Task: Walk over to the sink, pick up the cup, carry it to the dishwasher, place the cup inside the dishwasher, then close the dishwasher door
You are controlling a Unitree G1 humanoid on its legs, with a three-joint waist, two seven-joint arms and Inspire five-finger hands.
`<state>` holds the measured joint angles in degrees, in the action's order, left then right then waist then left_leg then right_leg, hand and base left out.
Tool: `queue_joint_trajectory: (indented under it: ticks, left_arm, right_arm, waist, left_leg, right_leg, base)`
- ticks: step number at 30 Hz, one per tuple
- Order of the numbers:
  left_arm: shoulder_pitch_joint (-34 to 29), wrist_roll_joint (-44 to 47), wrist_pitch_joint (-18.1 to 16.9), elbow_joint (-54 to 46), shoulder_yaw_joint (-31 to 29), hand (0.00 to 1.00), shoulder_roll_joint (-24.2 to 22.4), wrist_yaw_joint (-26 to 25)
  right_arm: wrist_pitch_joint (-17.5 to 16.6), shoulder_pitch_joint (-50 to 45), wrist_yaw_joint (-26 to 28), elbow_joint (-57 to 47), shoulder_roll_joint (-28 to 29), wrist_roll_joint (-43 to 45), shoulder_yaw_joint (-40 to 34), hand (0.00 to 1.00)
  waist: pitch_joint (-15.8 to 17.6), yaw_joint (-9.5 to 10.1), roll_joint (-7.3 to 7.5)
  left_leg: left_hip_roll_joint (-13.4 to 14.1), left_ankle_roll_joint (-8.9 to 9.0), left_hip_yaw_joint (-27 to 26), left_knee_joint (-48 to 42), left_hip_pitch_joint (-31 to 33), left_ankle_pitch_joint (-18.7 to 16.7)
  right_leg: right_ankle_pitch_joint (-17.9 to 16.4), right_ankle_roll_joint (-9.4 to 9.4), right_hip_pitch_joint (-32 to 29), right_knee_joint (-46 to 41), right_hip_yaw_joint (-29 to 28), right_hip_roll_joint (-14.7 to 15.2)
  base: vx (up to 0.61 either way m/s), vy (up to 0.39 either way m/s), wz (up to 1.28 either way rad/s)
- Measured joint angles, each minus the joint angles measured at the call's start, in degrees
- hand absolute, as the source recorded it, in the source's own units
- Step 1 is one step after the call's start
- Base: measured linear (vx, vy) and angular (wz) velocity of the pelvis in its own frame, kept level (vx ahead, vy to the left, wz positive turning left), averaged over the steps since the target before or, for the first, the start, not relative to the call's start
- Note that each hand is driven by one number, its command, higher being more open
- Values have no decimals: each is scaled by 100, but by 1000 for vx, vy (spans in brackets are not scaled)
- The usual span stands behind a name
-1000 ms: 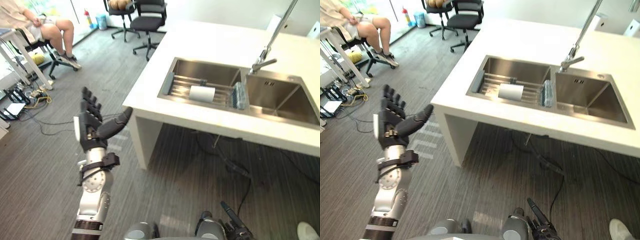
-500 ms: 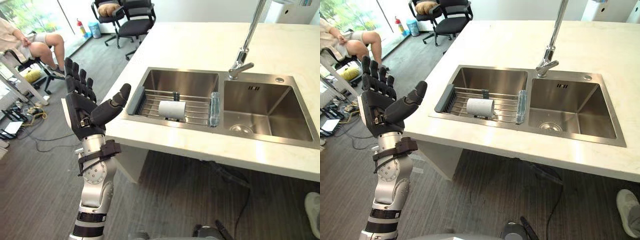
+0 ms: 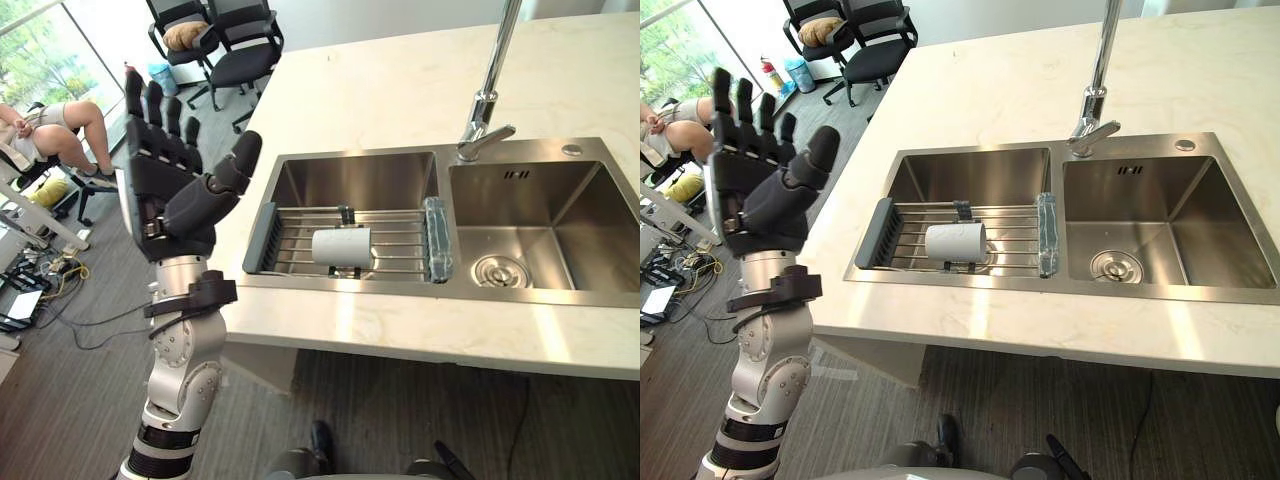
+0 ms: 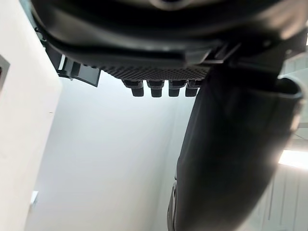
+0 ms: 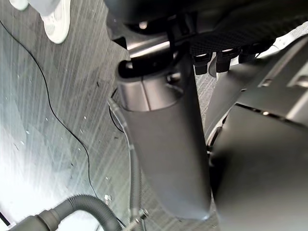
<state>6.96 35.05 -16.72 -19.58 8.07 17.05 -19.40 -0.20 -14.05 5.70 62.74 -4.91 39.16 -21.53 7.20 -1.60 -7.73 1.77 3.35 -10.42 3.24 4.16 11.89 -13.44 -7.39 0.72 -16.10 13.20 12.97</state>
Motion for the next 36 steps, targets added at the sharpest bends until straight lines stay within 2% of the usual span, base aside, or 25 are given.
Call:
queue_joint_trajectory:
  ticks: [1,6,8,12,16,20,24,29,36]
  left_arm:
    - [-1,-14,73,145,74,100,-3,2]
    - [-19,-84,236,642,99,100,-1,143]
    - [-46,-147,366,641,66,100,1,335]
    - [-167,-169,668,645,7,100,7,594]
    - [-193,-1187,1024,904,11,100,48,754]
    - [-193,-2189,1158,1132,154,100,248,985]
    - [-185,-3341,1182,1128,418,100,556,1103]
    - [-175,-4522,1222,1155,630,100,958,1149]
    - [2,-5099,1109,1314,941,100,1398,1237]
  right_arm:
    - [-24,-1,8,5,58,-9,-130,100]
    - [-49,-2,-66,54,122,-73,-287,100]
    - [-60,-2,-28,125,83,-109,-284,100]
    - [-39,-12,28,158,62,-109,-286,100]
    - [19,-21,40,216,26,-105,-258,100]
    - [23,-46,66,261,-44,-2,-30,100]
    - [23,-48,71,334,-99,37,142,100]
    - [7,-124,156,398,-152,846,334,100]
    - [12,-230,354,443,-62,852,176,100]
  waist:
    - [-13,-39,-17]
    - [-63,-84,-92]
    - [-87,-76,-126]
    - [-94,-60,-108]
    - [-100,-66,-83]
    - [-114,-79,-50]
    - [-137,-98,-3]
    - [-146,-110,12]
    - [-166,-132,108]
  left_leg:
    - [0,45,53,170,-43,144]
    - [217,52,231,171,-34,135]
    - [353,69,328,171,-32,-34]
    - [359,83,341,173,-27,-117]
    - [325,51,346,173,-28,-148]
    - [313,43,346,173,-41,-155]
    - [318,43,345,175,-80,-162]
    - [350,49,344,178,-86,-166]
    - [365,51,343,204,-92,-173]
  right_leg:
    - [5,12,-4,33,38,-14]
    - [198,86,119,364,88,-280]
    - [290,102,205,561,141,-424]
    - [435,95,332,847,161,-489]
    - [566,45,468,1123,202,-489]
    - [601,40,556,1257,230,-497]
    - [610,48,647,1326,257,-517]
    - [623,67,662,1348,261,-549]
    - [682,57,689,1442,258,-547]
  base:
    - [-15,-64,9]
    - [-27,-58,-3]
    - [-32,-12,3]
    - [0,0,0]
    - [8,1,0]
    - [40,-11,1]
    - [20,-12,1]
    - [-7,-1,0]
    - [-29,1,0]
